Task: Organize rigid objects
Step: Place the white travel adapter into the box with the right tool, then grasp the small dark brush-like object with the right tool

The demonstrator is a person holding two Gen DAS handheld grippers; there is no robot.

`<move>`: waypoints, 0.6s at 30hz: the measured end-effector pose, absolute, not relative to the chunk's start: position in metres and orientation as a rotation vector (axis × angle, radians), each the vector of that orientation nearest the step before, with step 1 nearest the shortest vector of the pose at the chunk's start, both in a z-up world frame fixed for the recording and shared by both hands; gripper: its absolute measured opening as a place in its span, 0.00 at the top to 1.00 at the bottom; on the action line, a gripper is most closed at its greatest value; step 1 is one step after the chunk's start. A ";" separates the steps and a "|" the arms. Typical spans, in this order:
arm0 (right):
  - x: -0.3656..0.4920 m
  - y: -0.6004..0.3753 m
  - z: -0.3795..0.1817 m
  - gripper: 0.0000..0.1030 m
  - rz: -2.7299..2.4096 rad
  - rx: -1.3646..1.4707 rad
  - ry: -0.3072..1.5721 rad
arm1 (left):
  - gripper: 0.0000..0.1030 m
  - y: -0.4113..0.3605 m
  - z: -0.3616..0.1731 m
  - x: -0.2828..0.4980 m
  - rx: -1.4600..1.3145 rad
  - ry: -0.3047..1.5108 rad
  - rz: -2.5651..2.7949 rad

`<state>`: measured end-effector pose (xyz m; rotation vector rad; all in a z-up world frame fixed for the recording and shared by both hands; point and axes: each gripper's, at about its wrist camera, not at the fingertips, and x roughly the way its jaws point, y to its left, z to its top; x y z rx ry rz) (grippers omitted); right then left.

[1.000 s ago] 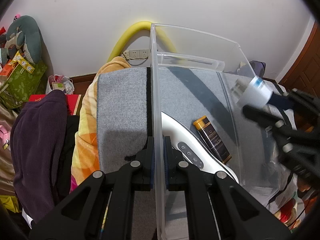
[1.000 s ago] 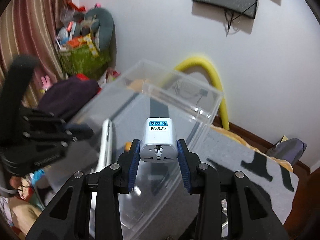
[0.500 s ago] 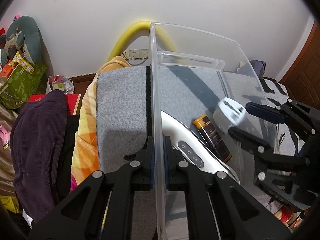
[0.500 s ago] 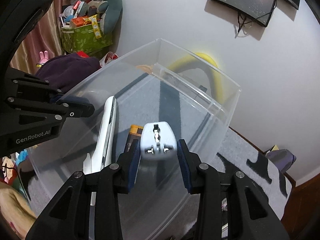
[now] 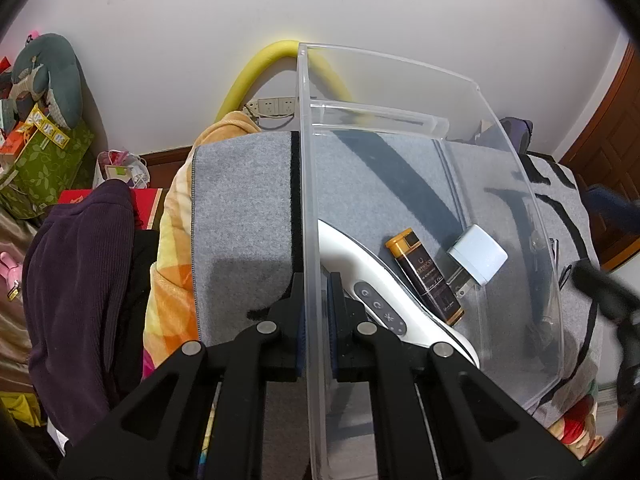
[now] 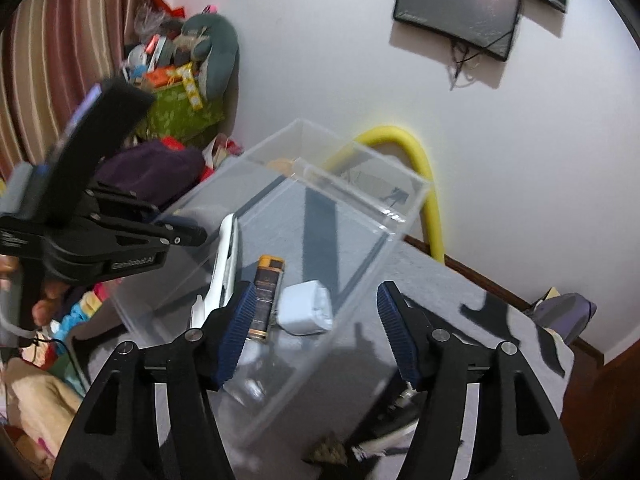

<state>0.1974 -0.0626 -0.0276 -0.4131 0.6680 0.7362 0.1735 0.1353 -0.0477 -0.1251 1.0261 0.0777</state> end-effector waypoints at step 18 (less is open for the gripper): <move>0.176 -0.155 -0.067 0.31 0.683 -0.350 0.775 | 0.93 0.133 -0.047 0.174 -0.111 1.036 0.083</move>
